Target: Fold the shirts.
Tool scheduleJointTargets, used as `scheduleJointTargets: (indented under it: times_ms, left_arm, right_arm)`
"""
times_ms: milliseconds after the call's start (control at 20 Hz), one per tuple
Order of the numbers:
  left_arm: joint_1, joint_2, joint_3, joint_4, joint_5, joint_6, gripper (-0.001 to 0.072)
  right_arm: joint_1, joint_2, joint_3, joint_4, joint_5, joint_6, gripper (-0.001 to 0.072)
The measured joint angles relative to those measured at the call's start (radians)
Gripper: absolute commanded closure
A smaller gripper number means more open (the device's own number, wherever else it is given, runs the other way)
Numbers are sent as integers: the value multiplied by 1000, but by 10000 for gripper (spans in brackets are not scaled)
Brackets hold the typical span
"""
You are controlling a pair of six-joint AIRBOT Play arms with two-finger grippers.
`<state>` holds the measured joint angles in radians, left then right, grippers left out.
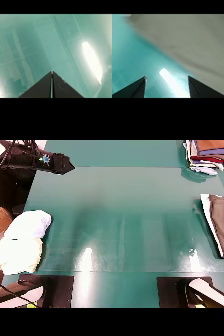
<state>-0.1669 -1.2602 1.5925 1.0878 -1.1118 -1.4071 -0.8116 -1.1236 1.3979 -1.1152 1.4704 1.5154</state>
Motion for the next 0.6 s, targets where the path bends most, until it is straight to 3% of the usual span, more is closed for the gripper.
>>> scheduleJointTargets:
  times_ms: [100,150,250,300,350,600]
  left_arm:
    - [0,0,0,0,5,1,680]
    - [0,0,0,0,7,1,680]
    - [0,0,0,0,10,1,680]
    - [0,0,0,0,11,1,680]
    - [0,0,0,0,11,1,680]
    - [0,0,0,-1,12,1,680]
  right_arm:
    - [131,30,-3,43,-37,-1,155]
    - [207,43,-5,57,-58,-2,225]
    - [356,62,-6,73,-99,-2,462]
    - [426,69,-6,79,-115,-2,641]
    - [499,74,-6,82,-130,-3,693]
    - [752,84,-7,90,-177,-31,694]
